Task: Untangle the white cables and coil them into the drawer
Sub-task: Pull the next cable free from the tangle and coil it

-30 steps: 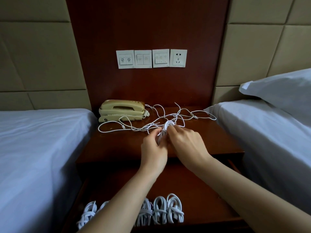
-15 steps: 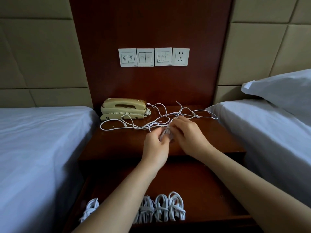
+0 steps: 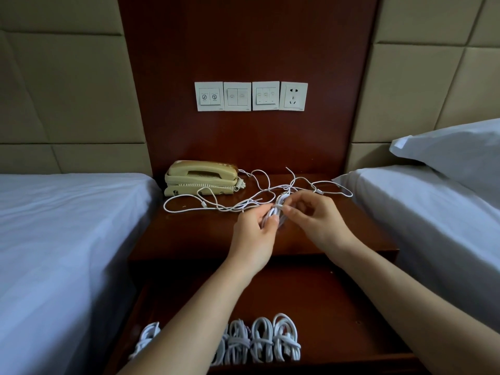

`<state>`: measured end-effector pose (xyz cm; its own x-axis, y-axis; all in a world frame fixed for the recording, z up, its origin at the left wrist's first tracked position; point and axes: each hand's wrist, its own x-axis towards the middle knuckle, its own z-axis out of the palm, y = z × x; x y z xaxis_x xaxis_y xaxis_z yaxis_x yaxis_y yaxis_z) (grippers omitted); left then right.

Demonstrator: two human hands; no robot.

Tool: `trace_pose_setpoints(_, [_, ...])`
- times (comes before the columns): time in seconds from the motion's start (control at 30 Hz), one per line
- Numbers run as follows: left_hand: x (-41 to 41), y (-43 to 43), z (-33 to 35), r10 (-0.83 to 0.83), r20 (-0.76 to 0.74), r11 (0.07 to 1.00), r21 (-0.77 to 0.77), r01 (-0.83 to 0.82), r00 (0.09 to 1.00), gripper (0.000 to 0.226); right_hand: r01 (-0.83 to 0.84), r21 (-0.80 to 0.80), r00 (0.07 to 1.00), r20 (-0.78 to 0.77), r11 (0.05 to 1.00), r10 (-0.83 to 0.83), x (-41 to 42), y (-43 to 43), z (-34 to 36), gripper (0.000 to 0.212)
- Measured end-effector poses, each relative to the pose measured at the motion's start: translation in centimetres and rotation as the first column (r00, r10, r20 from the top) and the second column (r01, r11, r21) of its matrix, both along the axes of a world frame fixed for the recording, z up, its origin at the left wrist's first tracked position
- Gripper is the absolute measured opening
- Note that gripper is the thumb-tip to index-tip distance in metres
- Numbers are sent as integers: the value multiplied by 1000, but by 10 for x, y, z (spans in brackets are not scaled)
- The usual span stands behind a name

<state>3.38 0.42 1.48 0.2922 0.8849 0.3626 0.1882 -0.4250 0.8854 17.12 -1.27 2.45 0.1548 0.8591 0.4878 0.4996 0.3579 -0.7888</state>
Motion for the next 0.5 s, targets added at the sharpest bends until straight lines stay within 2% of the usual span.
trace_pose_setpoints(0.13, [0, -2, 0, 40, -21, 998, 56, -38, 999, 31, 26, -27, 993, 118, 999, -23, -3, -1, 3, 8])
trace_pose_setpoints(0.27, [-6, -4, 0, 78, -83, 991, 119, -68, 994, 30, -45, -127, 990, 128, 991, 61, -7, -6, 3, 11])
trace_pose_setpoints(0.4, [-12, -2, -3, 16, -71, 999, 48, -12, 997, 34, -53, -164, 962, 257, 985, 95, -7, -9, 4, 12])
trace_pose_setpoints(0.5, [-12, -2, -2, -30, 24, 999, -13, 31, 999, 34, 6, -71, 977, 214, 997, 9, -10, -8, 1, 6])
